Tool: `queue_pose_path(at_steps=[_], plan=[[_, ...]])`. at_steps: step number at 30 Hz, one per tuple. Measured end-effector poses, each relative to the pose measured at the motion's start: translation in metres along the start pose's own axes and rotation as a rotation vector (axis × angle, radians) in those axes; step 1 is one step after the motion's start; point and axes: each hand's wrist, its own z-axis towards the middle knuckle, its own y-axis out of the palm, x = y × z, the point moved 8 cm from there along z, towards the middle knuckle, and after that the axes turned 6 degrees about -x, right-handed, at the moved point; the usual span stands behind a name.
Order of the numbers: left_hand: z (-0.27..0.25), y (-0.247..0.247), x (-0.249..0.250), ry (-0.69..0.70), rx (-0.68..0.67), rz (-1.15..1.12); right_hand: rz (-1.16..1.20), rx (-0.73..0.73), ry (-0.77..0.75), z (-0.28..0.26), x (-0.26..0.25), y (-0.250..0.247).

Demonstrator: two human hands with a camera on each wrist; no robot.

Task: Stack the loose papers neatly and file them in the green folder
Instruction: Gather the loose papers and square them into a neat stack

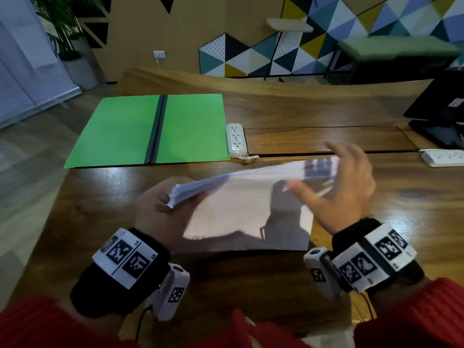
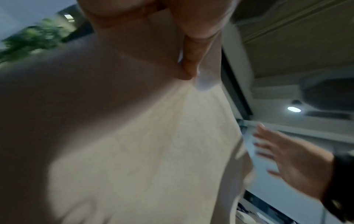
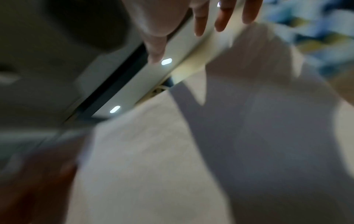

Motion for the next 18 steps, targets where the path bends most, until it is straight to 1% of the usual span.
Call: queue_pose_path(at_steps=[1, 2, 3, 4, 5, 7, 9, 11, 12, 13, 15, 17, 18], plan=[[-0.002, 0.0, 0.019, 0.126, -0.038, 0.036, -0.108, -0.09, -0.178, -0.001, -0.026, 0.005], [-0.005, 0.002, 0.037, 0.257, -0.084, 0.071, -0.144, -0.189, -0.316, -0.004, -0.047, 0.012], [-0.007, 0.003, 0.051, 0.358, -0.119, 0.108, -0.131, -0.261, -0.417, -0.007, -0.062, 0.017], [-0.008, 0.004, 0.059, 0.405, -0.146, 0.137, -0.09, -0.293, -0.481, -0.009, -0.071, 0.019], [-0.008, 0.004, 0.066, 0.409, -0.161, 0.135, -0.029, -0.289, -0.497, -0.009, -0.073, 0.018], [-0.003, -0.001, 0.07, 0.357, -0.162, 0.142, 0.137, -0.262, -0.417, -0.004, -0.068, 0.012], [0.002, -0.008, 0.057, 0.239, -0.176, 0.214, 0.39, -0.258, -0.306, 0.004, -0.057, 0.001], [0.007, -0.019, 0.04, 0.135, -0.207, 0.224, 0.609, -0.295, -0.247, 0.009, -0.048, -0.009], [0.013, -0.027, 0.033, 0.084, -0.18, 0.168, 0.695, -0.327, -0.233, 0.01, -0.046, -0.012], [0.018, -0.036, 0.026, 0.032, -0.135, 0.065, 0.776, -0.353, -0.216, 0.011, -0.045, -0.012], [0.027, -0.046, 0.018, 0.014, -0.048, -0.333, 0.948, -0.382, -0.14, 0.011, -0.042, -0.007], [0.034, -0.037, 0.02, 0.014, -0.036, -0.736, 1.036, -0.334, -0.045, 0.012, -0.035, 0.004], [0.035, -0.027, 0.02, 0.0, -0.017, -0.862, 1.033, -0.274, -0.003, 0.011, -0.032, 0.009]])
